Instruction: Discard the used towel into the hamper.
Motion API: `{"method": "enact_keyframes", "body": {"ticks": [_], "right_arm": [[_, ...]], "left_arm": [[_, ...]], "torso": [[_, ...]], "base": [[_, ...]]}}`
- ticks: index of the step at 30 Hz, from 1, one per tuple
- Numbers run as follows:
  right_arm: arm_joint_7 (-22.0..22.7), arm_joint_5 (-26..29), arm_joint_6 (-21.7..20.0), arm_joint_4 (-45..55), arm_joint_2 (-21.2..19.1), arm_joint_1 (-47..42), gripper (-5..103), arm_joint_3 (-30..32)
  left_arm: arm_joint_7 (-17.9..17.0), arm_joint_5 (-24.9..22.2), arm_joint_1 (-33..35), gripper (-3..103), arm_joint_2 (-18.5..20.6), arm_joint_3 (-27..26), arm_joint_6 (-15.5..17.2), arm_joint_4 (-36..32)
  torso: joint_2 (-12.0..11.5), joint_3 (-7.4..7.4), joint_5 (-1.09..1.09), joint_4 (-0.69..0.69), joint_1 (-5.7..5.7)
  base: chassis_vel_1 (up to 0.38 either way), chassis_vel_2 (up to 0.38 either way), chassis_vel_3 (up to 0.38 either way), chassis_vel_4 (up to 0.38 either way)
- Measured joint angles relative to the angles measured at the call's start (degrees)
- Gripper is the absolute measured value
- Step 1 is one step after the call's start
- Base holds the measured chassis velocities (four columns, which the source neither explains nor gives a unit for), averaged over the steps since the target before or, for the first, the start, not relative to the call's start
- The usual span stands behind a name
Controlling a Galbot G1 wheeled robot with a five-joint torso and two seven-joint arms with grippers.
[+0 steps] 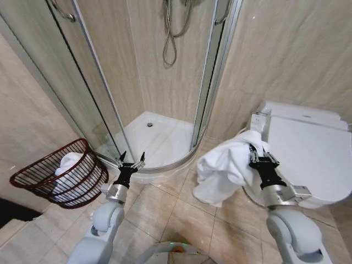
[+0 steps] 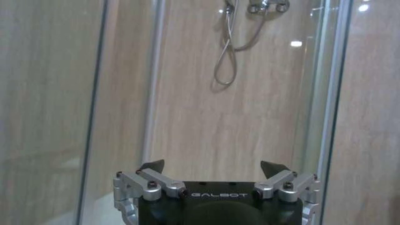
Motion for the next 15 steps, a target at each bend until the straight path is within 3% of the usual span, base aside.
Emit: {"method": "enact_keyframes", "body": {"ticks": [15], "right_arm": [[1.1,-6.0,0.7,2.4,2.1,-0.9,16,-7.0]], "left_arm": [[-0.2,-0.7,0.3,100,0.5,-1.2,-0.6,0.6]], "torso": [[0.0,0.01,-0.01,0.01,0.0]], "base": [[0.015,0.016,0.014,0.013]]}}
